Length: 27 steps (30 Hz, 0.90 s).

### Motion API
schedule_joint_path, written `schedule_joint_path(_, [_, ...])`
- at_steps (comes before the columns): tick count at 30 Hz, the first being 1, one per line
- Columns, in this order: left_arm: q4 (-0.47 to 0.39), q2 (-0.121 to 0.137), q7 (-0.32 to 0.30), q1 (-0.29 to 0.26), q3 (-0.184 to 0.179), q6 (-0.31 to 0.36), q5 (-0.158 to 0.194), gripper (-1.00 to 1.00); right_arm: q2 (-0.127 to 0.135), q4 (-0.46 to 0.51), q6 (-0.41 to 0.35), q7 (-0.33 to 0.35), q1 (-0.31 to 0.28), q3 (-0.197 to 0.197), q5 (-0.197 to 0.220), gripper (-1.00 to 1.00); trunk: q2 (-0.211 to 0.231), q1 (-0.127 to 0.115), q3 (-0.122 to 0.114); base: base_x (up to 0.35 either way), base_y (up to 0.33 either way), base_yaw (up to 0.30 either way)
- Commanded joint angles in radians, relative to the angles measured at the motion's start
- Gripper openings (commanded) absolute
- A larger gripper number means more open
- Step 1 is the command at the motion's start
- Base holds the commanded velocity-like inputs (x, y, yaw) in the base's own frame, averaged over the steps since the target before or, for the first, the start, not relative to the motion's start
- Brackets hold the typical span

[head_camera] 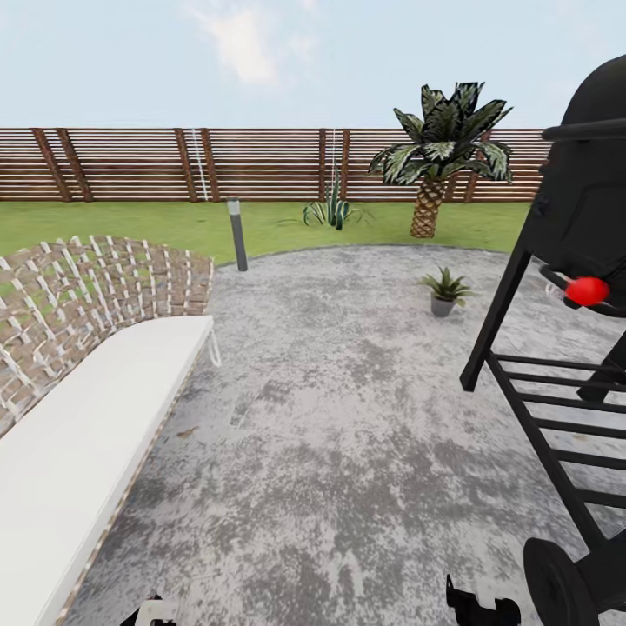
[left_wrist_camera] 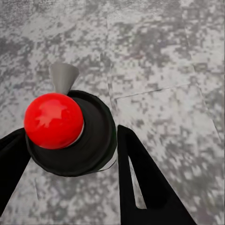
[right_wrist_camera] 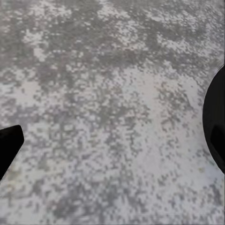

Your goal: Pick up the pesticide atomizer in the garden and spray insectifuge to fully cover both potted plants in the garden.

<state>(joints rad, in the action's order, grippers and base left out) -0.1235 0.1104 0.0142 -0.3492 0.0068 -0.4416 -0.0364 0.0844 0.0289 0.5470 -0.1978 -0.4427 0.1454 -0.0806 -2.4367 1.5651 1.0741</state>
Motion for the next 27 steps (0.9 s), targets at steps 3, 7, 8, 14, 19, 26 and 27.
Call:
schedule_joint_path(3, [0.001,0.000,0.001,-0.001,0.001,-0.003,-0.004,-1.00,0.000,-0.001,0.003,-0.003,-0.001,0.006,-0.009,1.00,0.000,0.000,0.001,0.339,0.000,0.000])
schedule_joint_path(7, [0.001,0.000,0.001,-0.001,0.001,-0.003,-0.004,-1.00,0.000,-0.001,0.003,-0.003,-0.001,0.007,-0.009,1.00,0.000,0.000,0.001,0.339,0.000,0.000])
schedule_joint_path(8, [0.001,0.000,0.001,-0.001,0.001,-0.003,-0.003,-1.00,0.000,-0.001,0.003,-0.003,-0.001,0.007,-0.009,1.00,0.000,0.000,0.001,0.339,0.000,0.000])
schedule_joint_path(14, [0.001,0.000,0.001,-0.001,0.001,-0.003,-0.004,-1.00,0.000,-0.001,0.003,-0.003,-0.001,0.007,-0.009,1.00,0.000,0.000,0.001,0.339,0.000,0.000])
schedule_joint_path(19, [0.001,0.000,0.001,-0.001,0.001,-0.003,-0.004,-1.00,0.000,-0.001,0.003,-0.003,-0.001,0.007,-0.009,1.00,0.000,0.000,0.001,0.339,0.000,0.000])
schedule_joint_path(26, [0.001,0.000,0.001,-0.001,0.001,-0.003,-0.004,-1.00,0.000,-0.001,0.003,-0.003,-0.001,0.007,-0.009,1.00,0.000,0.000,0.001,0.339,0.000,0.000])
schedule_joint_path(27, [0.001,0.000,0.001,-0.001,0.001,-0.003,-0.004,-1.00,0.000,-0.001,0.003,-0.003,-0.001,0.007,-0.009,1.00,0.000,0.000,0.001,0.339,0.000,0.000])
